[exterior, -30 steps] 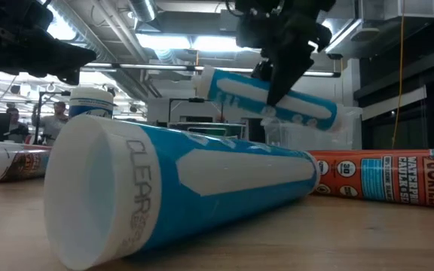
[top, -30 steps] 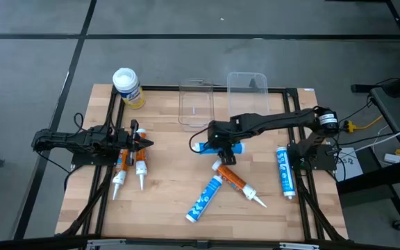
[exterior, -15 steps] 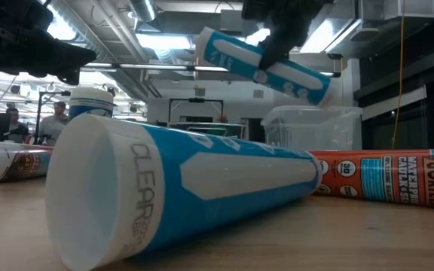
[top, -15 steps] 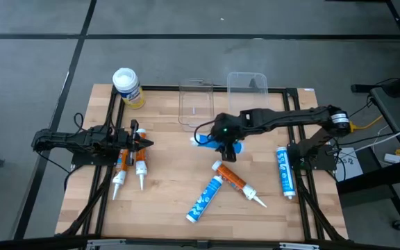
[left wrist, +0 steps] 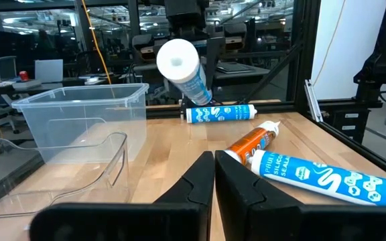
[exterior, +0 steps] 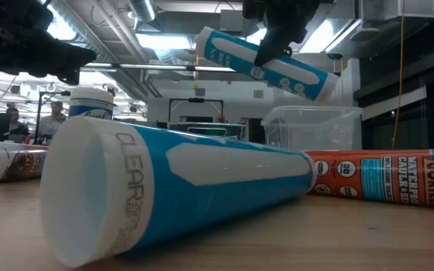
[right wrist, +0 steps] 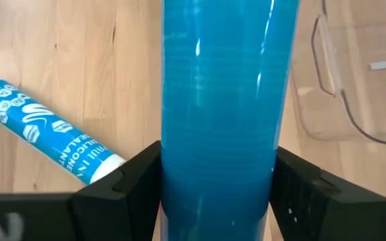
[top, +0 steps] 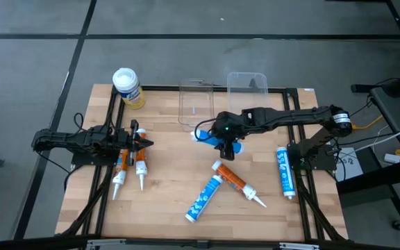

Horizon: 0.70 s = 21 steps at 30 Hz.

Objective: Pick & place silicon tubes, Sealant and Lysol wipes
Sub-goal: Put the top blue sealant into the right transparent bin

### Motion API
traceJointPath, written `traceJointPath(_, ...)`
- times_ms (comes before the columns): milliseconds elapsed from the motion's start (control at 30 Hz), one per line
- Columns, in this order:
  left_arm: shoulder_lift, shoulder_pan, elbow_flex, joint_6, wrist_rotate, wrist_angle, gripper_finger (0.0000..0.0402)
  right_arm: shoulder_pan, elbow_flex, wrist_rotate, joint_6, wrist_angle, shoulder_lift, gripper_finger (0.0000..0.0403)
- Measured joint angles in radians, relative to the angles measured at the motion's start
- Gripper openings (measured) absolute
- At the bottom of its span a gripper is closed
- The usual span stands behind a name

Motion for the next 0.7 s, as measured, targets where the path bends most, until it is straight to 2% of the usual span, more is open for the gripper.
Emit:
traceJointPath(267,0.000,0.000,0.000,0.000,0.000,0.000,0.0008,-0.022,0.002,0.006,0.039,0.013,0.000,0.0224)
traceJointPath(700,0.000,0.000,0.000,0.000,0.000,0.000,0.0009,-0.107,0.119,0.042,0.066,0.014,0.001,0.0224)
